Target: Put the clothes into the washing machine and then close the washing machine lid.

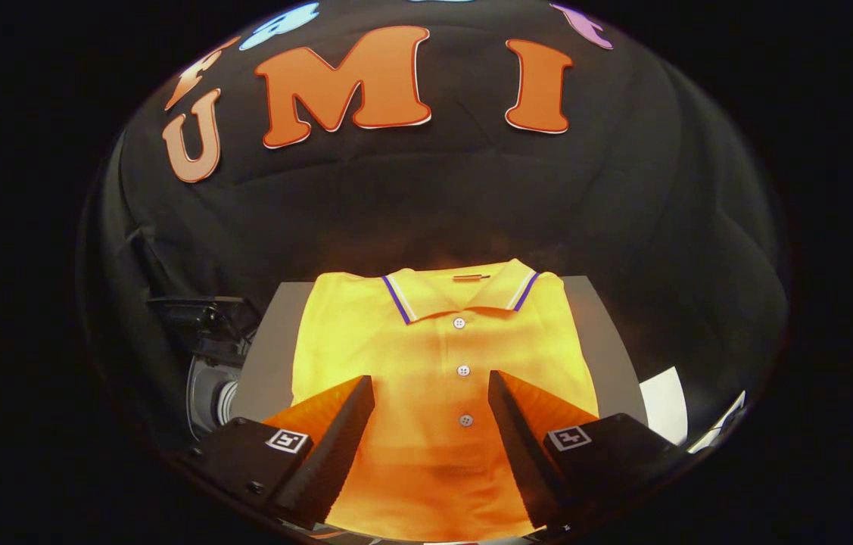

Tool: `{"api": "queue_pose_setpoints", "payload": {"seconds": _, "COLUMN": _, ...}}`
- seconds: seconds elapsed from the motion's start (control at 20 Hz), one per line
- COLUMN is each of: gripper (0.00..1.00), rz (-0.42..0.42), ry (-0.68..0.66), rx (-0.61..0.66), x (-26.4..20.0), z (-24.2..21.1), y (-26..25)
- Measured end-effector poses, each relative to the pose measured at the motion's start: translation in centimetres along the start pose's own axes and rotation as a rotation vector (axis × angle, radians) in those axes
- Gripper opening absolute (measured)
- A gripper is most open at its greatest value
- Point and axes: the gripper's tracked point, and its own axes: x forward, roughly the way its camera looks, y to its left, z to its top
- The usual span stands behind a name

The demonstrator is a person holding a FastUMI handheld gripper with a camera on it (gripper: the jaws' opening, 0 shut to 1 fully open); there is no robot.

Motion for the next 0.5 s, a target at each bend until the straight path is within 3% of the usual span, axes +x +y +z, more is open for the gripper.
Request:
{"api": "queue_pose_setpoints", "payload": {"seconds": 0.3, "gripper": 0.99, "rz": 0.041, "ry": -0.023, "rx": -0.005, "x": 1.8, "z": -1.2, "y": -0.3}}
{"api": "queue_pose_setpoints", "payload": {"seconds": 0.5, "gripper": 0.83, "rz": 0.063, "ry": -0.008, "rx": -0.037, "x": 1.5, "z": -1.6, "y": 0.3}}
